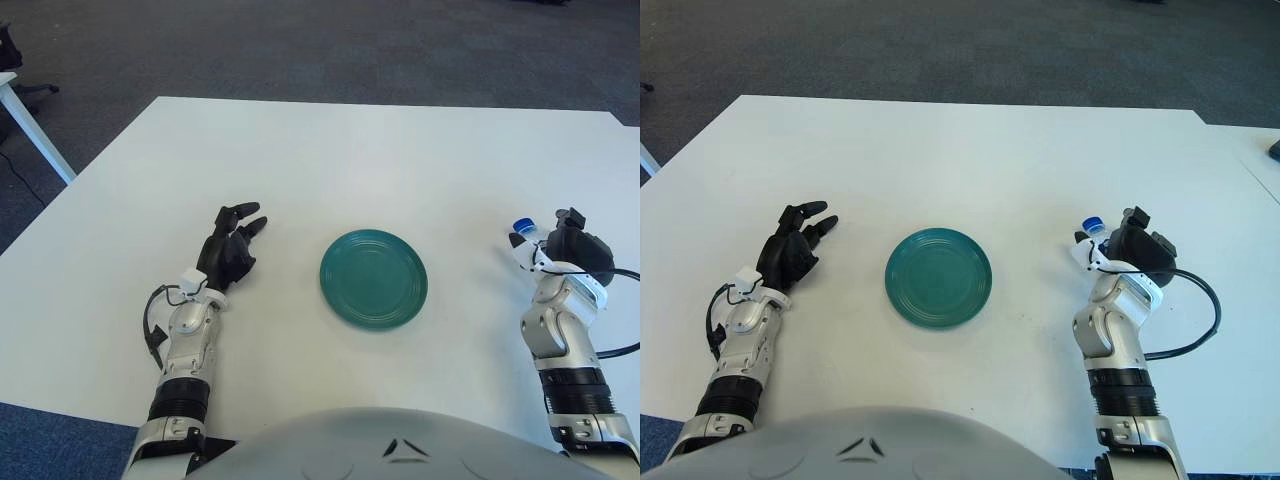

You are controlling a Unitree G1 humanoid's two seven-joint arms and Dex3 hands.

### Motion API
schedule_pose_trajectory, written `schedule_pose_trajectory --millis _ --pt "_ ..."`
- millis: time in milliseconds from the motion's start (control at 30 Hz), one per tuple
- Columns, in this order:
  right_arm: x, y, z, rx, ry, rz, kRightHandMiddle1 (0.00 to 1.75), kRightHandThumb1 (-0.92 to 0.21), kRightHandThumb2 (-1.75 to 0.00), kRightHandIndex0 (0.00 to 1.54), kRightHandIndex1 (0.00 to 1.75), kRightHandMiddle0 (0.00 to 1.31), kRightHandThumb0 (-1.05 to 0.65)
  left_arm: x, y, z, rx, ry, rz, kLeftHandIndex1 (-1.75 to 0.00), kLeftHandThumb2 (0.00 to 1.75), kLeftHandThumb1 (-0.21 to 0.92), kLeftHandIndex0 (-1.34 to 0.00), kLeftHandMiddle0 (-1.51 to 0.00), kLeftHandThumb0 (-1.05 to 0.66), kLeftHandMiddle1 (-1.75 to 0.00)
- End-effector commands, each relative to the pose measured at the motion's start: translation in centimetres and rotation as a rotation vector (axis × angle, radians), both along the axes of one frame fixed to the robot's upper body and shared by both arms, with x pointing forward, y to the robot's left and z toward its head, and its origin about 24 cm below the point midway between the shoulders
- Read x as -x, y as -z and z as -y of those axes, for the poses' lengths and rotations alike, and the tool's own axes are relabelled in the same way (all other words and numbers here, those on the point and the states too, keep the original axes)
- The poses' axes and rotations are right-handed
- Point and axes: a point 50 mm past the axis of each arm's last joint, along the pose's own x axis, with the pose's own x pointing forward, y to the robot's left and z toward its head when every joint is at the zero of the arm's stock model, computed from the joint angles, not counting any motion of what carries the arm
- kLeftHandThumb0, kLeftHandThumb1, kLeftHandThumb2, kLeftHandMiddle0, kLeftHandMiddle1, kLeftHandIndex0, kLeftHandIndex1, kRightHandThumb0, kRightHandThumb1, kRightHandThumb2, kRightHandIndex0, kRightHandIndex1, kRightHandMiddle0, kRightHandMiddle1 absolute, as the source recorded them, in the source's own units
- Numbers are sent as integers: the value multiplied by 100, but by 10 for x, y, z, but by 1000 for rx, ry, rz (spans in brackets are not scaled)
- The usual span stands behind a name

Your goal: Put the bottle into the plate.

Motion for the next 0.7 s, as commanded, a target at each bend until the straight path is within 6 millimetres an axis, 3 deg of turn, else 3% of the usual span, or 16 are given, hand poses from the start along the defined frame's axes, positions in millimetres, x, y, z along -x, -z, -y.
schedule_pose_trajectory --millis 0,667 --pt "-3 -1 3 -19 40 25 61 -92 -77 26 4 0 -105 12 20 -1 3 -6 -117 -106 101 92 0 -35 -58 -44" --pt "10 -1 14 -17 139 6 56 -92 -78 26 4 0 -105 13 17 0 3 -5 -114 -106 101 92 0 -35 -58 -43"
